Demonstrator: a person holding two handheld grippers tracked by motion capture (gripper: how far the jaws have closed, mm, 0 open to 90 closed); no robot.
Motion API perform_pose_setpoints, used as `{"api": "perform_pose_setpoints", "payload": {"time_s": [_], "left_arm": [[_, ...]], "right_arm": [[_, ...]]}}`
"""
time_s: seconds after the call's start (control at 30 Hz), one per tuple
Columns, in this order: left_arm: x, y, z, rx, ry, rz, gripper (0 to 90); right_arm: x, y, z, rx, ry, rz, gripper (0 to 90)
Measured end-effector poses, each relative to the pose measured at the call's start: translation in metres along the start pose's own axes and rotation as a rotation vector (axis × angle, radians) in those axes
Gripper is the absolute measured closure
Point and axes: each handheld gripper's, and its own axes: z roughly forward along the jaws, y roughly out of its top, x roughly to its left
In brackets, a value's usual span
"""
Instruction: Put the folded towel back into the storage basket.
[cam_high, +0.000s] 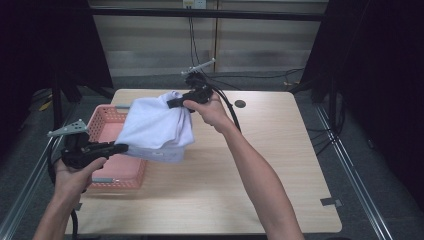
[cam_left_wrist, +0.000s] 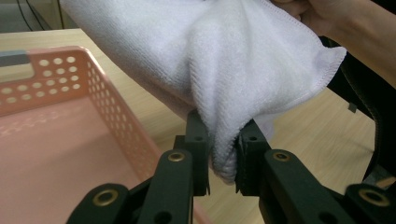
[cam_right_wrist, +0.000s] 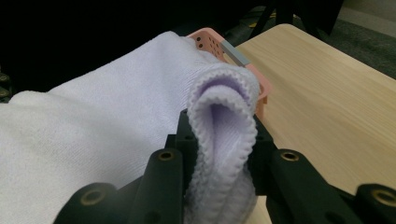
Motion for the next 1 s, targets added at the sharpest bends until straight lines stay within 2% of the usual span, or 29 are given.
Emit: {"api": "perform_pose_setpoints", "payload": {"time_s": [0.07, 0.13, 0.2, 0.27, 0.53, 0.8, 1.0], "left_arm": [[0.004, -0.002, -0.004, -0.004, 0.004, -0.008, 78.9], [0.009, -0.005, -0.009, -0.017, 0.009, -0.005, 79.0], [0.016, -0.009, -0.015, -0.034, 0.013, -0.03, 79.3], [0.019, -0.011, -0.02, -0.032, 0.025, -0.032, 79.3], [0.025, -0.009, -0.041, -0.058, 0.054, -0.048, 79.5], [0.035, -0.013, -0.057, -0.047, 0.09, -0.054, 79.5], [0.046, -0.02, -0.074, -0.072, 0.119, -0.095, 79.5]], "right_arm": [[0.003, 0.004, 0.007, 0.007, 0.005, -0.008, 73.6], [0.006, 0.007, 0.013, -0.016, 0.006, -0.004, 73.6], [0.009, 0.009, 0.019, -0.024, 0.012, 0.005, 73.7], [0.012, 0.011, 0.024, -0.015, 0.015, 0.006, 73.7], [0.025, 0.027, 0.039, -0.011, 0.024, -0.003, 73.7], [0.037, 0.04, 0.062, 0.008, 0.007, -0.015, 73.7], [0.044, 0.042, 0.082, 0.014, 0.024, 0.002, 73.7]]}}
